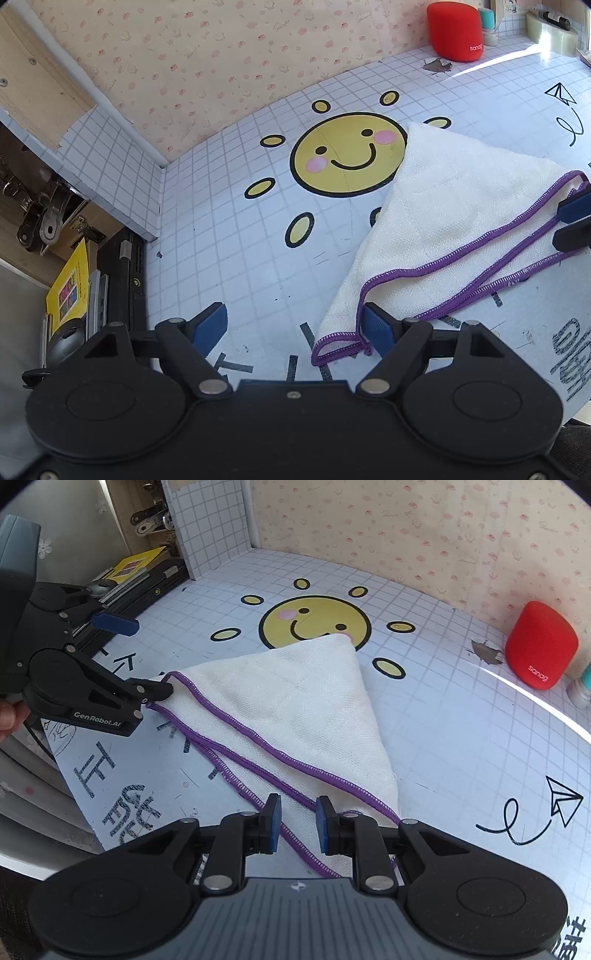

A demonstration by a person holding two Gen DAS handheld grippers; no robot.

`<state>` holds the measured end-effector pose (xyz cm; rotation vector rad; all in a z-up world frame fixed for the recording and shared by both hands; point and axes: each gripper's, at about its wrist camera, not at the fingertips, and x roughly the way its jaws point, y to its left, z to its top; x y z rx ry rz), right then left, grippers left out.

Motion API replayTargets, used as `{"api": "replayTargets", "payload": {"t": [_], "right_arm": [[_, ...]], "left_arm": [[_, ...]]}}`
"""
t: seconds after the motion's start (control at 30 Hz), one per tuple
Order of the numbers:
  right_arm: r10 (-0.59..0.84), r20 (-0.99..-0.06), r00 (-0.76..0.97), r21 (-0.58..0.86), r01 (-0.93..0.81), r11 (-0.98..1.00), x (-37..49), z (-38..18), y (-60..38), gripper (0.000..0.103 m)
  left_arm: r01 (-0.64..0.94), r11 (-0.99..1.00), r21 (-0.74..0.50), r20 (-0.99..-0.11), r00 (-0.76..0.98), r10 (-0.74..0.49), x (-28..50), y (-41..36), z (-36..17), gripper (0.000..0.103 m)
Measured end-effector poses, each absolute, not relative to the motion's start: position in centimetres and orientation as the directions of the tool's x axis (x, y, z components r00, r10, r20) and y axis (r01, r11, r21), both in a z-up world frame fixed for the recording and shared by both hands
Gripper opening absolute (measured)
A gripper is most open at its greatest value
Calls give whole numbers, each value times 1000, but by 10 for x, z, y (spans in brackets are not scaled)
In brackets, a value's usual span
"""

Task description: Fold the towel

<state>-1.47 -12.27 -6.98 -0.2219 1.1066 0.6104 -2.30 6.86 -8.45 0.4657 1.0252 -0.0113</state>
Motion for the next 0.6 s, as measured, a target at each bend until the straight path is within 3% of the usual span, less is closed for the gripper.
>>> {"api": "replayTargets", "payload": {"t": [0.6], "right_arm": [[306, -879, 365, 119, -455, 883, -13, -77, -143, 20]], "left_arm": [[252, 873, 418, -804, 551, 225, -13, 61, -79, 81]]}}
